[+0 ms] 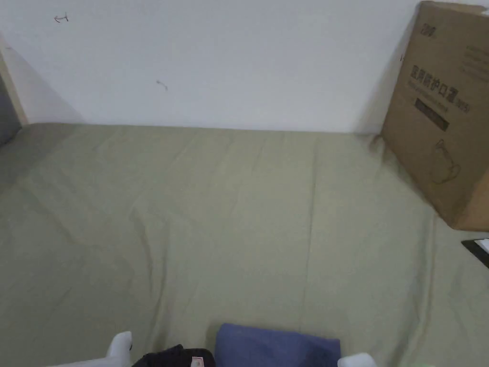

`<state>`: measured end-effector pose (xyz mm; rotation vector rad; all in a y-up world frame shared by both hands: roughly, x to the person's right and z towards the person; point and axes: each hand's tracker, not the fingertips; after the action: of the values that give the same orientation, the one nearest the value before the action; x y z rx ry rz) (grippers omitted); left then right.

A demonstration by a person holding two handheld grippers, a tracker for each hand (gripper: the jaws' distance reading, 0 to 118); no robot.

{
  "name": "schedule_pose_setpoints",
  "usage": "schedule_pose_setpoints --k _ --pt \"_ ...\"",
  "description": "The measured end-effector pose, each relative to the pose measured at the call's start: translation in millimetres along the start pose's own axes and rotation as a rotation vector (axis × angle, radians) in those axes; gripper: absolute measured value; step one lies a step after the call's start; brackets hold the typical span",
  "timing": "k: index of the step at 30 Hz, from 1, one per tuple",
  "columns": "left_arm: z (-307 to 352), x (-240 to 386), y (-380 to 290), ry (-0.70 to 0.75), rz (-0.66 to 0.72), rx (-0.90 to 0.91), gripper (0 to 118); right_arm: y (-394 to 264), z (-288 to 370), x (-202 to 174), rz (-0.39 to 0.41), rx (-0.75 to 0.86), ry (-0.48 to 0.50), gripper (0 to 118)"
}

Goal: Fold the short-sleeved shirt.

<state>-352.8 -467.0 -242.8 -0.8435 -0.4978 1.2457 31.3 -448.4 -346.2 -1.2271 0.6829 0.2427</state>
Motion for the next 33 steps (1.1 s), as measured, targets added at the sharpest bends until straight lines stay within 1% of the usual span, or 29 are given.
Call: schedule_pose_setpoints --k 1,4,5,6,7,8,9,10,11,12,13,14,15,16,17,18,19,20,21,22,24,25,27,28,29,31,33 --pt "-11 -10 6 0.035 0.042 -0.047 118 -2 1 -1 -0.003 0.007 0.004 0" --pt "-47 -31 14 0.053 0.138 -0.118 118 -4 0 0 -0.011 0.021 0.009 0" --pt "-56 -30 16 -0.014 0.147 -0.128 118 -4 0 0 -0.012 0.024 0.010 0" --pt "-62 -30 24 -0.120 0.141 -0.154 118 -5 0 0 -0.012 0.027 0.012 0" --pt "-77 -25 26 -0.163 0.135 -0.206 118 -6 0 0 -0.013 0.030 0.014 0" --pt "-90 -22 25 -0.155 0.134 -0.244 118 -6 0 1 -0.015 0.032 0.017 0" --pt "-106 -19 22 -0.110 0.106 -0.281 118 -6 -2 3 -0.020 0.035 0.021 0" --pt "-114 -15 17 -0.032 0.023 -0.287 118 -8 -1 4 -0.029 0.039 0.026 0" --pt "-119 -10 14 0.006 -0.053 -0.297 118 -8 -1 5 -0.038 0.043 0.032 0" --pt "-117 -3 13 0.013 -0.130 -0.319 118 -9 -1 7 -0.051 0.047 0.040 0" --pt "-115 1 12 0.024 -0.161 -0.326 116 -9 -1 9 -0.066 0.052 0.050 0" --pt "-112 1 11 0.046 -0.153 -0.320 110 -10 0 10 -0.075 0.055 0.057 0" --pt "-107 2 11 0.073 -0.119 -0.297 108 -11 0 12 -0.085 0.059 0.064 0" --pt "-103 4 11 0.119 -0.113 -0.278 108 -11 1 12 -0.091 0.062 0.068 0" --pt "-98 7 12 0.182 -0.148 -0.262 93 -12 2 12 -0.093 0.065 0.069 0" --pt "-95 10 14 0.263 -0.223 -0.237 55 -12 3 12 -0.093 0.067 0.067 0" --pt "-91 12 12 0.297 -0.274 -0.229 28 -14 7 10 -0.095 0.085 0.069 0" --pt "-86 11 13 0.257 -0.236 -0.238 28 -15 12 8 -0.098 0.129 0.078 0" --pt "-79 13 13 0.243 -0.204 -0.219 28 -16 18 4 -0.092 0.159 0.056 0" --pt "-71 18 10 0.279 -0.204 -0.183 28 -17 25 -2 -0.079 0.178 0.046 0" --pt "-47 32 10 0.315 -0.284 -0.170 26 -16 37 -12 -0.059 0.205 0.046 0" --pt "-28 40 14 0.358 -0.338 -0.156 26 -13 42 -20 -0.034 0.217 0.015 0" --pt "17 45 28 0.466 -0.378 -0.161 26 -11 49 -32 0.013 0.234 -0.036 0" --pt "44 45 38 0.544 -0.391 -0.155 26 -10 52 -38 0.025 0.236 -0.038 0" --pt "67 46 47 0.628 -0.410 -0.149 26 -9 53 -43 0.028 0.236 -0.039 0" --pt "119 39 73 0.865 -0.449 -0.148 26 -8 56 -53 0.024 0.237 -0.034 0" --pt "151 30 93 1.066 -0.509 -0.191 26 -6 57 -63 0.011 0.241 -0.019 0"
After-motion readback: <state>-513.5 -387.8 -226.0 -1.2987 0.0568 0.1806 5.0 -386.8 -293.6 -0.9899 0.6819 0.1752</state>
